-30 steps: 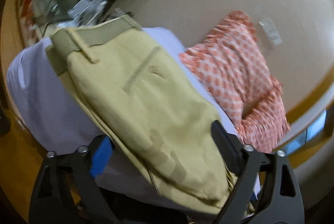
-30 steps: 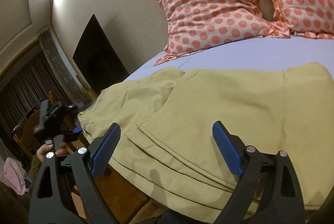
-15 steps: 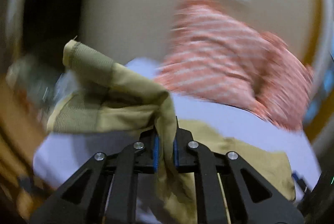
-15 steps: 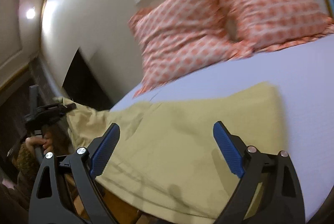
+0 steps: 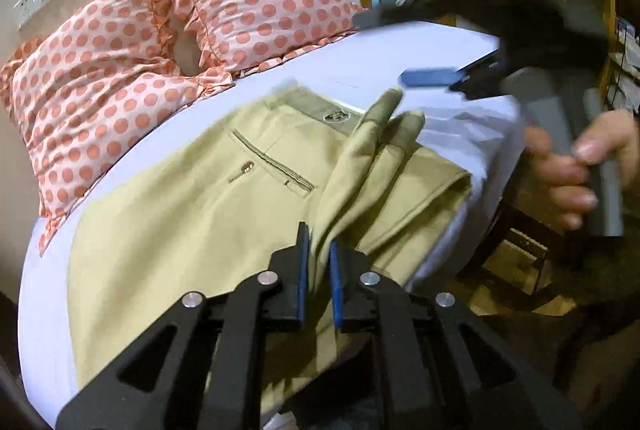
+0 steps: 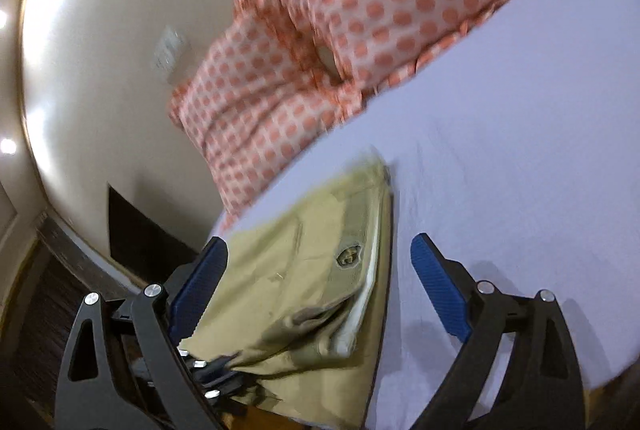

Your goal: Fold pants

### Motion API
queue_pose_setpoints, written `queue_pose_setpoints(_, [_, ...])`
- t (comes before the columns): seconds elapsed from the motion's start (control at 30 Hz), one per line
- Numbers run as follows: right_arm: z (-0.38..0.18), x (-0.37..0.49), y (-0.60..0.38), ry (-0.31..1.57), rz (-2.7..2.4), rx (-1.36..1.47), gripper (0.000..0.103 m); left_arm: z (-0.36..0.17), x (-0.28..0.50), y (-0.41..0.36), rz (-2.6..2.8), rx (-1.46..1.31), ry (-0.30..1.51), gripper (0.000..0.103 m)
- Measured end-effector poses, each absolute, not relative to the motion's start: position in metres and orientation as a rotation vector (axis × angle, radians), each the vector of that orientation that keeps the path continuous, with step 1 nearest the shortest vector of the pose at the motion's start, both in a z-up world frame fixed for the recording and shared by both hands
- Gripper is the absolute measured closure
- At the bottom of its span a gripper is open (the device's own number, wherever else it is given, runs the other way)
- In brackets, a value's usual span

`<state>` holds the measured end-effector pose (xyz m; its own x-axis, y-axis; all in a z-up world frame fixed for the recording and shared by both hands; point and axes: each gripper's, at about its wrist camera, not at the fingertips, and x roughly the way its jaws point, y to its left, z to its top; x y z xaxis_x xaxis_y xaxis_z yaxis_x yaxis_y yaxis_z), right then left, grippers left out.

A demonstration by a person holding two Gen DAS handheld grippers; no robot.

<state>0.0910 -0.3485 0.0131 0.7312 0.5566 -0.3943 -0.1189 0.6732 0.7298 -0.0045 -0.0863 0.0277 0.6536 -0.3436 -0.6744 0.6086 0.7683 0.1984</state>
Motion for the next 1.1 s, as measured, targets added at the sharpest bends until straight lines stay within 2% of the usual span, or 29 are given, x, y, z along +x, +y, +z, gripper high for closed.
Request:
queue_pose_setpoints(0.1, [0.008, 0.109, -0.329, 0.737, 0.403, 0.666, 0.009, 0.052, -0.015, -0.065, -0.608, 0.343, 0.622, 0.076])
queue_pose_setpoints(0.13, [0.005, 0.117, -0.321, 0.778, 0.391, 0.630, 0.013, 0.064, -0.019, -0.048, -0.613, 0.286, 0.607, 0.061])
queue_pose_setpoints(0.23, [-0.001, 0.130, -0.308, 0.823, 0.373, 0.544, 0.026, 0.091, -0.006, 0.012, -0.549, 0.073, 0.578, 0.034])
queue_pose_setpoints(0.3, [-0.002, 0.135, -0.304, 0.837, 0.401, 0.537, 0.033, 0.089, 0.020, 0.052, -0.428, -0.020, 0.621, 0.033])
queue_pose_setpoints(0.4, [-0.005, 0.140, -0.305, 0.854, 0.425, 0.554, 0.039, 0.062, 0.076, 0.102, -0.312, -0.148, 0.779, 0.034])
queue_pose_setpoints(0.43, [-0.008, 0.143, -0.309, 0.848, 0.436, 0.578, 0.045, 0.050, 0.093, 0.112, -0.299, -0.187, 0.836, 0.035])
queue_pose_setpoints(0.57, [-0.012, 0.144, -0.306, 0.851, 0.507, 0.558, 0.055, 0.020, 0.124, 0.111, -0.406, -0.275, 0.980, 0.035])
queue_pose_setpoints(0.6, [-0.013, 0.145, -0.303, 0.862, 0.539, 0.555, 0.062, 0.018, 0.126, 0.107, -0.416, -0.268, 0.971, 0.031])
queue_pose_setpoints(0.63, [-0.016, 0.145, -0.304, 0.879, 0.590, 0.580, 0.070, 0.017, 0.125, 0.100, -0.455, -0.273, 0.976, 0.031])
queue_pose_setpoints(0.67, [-0.019, 0.147, -0.306, 0.895, 0.643, 0.627, 0.075, 0.016, 0.127, 0.098, -0.463, -0.285, 0.973, 0.033])
queue_pose_setpoints(0.7, [-0.028, 0.150, -0.311, 0.929, 0.732, 0.732, 0.083, 0.014, 0.129, 0.097, -0.476, -0.295, 0.985, 0.048])
queue_pose_setpoints(0.73, [-0.033, 0.151, -0.314, 0.939, 0.774, 0.795, 0.084, 0.013, 0.130, 0.096, -0.474, -0.281, 0.995, 0.076])
queue_pose_setpoints(0.8, [-0.032, 0.152, -0.315, 0.936, 0.801, 0.823, 0.086, 0.017, 0.132, 0.093, -0.474, -0.242, 1.006, 0.088])
queue_pose_setpoints(0.93, [0.007, 0.177, -0.310, 0.882, 0.798, 0.765, 0.087, 0.047, 0.143, 0.078, -0.479, -0.128, 0.944, 0.092])
queue_pose_setpoints(1.1, [0.045, 0.231, -0.312, 0.804, 0.695, 0.696, 0.087, 0.080, 0.201, 0.068, -0.385, -0.099, 0.808, 0.093])
